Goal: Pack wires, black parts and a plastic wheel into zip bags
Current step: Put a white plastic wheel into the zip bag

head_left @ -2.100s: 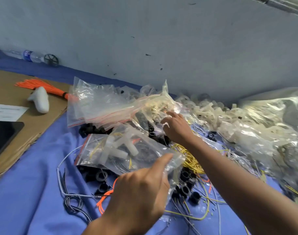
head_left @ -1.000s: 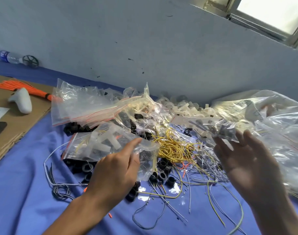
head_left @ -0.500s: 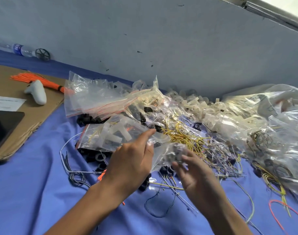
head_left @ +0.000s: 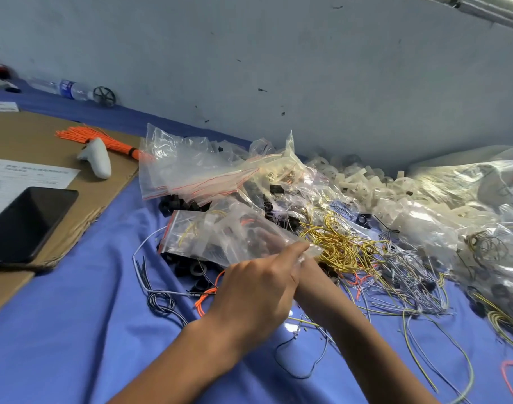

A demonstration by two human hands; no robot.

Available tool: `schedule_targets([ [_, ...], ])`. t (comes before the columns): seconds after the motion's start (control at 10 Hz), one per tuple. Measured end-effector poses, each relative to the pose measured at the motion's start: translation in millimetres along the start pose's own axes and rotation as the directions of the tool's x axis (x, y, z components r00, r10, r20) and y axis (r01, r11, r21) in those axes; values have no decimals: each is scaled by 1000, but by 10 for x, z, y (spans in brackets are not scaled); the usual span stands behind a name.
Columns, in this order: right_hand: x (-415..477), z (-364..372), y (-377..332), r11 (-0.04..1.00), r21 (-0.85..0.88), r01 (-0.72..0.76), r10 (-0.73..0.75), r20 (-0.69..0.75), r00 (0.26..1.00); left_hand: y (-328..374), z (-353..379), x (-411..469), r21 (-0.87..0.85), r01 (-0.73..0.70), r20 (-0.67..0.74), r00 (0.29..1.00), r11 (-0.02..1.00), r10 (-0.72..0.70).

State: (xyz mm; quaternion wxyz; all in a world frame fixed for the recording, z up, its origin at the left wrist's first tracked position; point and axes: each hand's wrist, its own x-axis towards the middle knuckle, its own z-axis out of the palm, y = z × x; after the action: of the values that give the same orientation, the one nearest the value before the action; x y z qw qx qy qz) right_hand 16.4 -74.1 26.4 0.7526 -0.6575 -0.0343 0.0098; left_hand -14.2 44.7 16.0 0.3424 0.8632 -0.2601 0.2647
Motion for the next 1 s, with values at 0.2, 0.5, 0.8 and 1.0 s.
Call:
schedule_targets([
  [0.2, -183, -330, 63, 783, -580, 224, -250, 36, 968, -26, 4, -8, -6, -36, -34, 999, 999, 36],
  [0.5, 28, -580, -22, 467, -877, 112, -366, -77, 927, -25, 28, -28, 50, -111, -131, 984, 993, 117],
  [0.8, 458, 97, -757, 916, -356, 183, -196, 0, 981, -210, -93, 23, -107, -191, -436, 891, 976, 126],
  [1.0, 317, 286, -1385, 971, -100, 218, -216, 29, 976, -309, -378, 226, -379, 2, -539, 813, 925, -222],
])
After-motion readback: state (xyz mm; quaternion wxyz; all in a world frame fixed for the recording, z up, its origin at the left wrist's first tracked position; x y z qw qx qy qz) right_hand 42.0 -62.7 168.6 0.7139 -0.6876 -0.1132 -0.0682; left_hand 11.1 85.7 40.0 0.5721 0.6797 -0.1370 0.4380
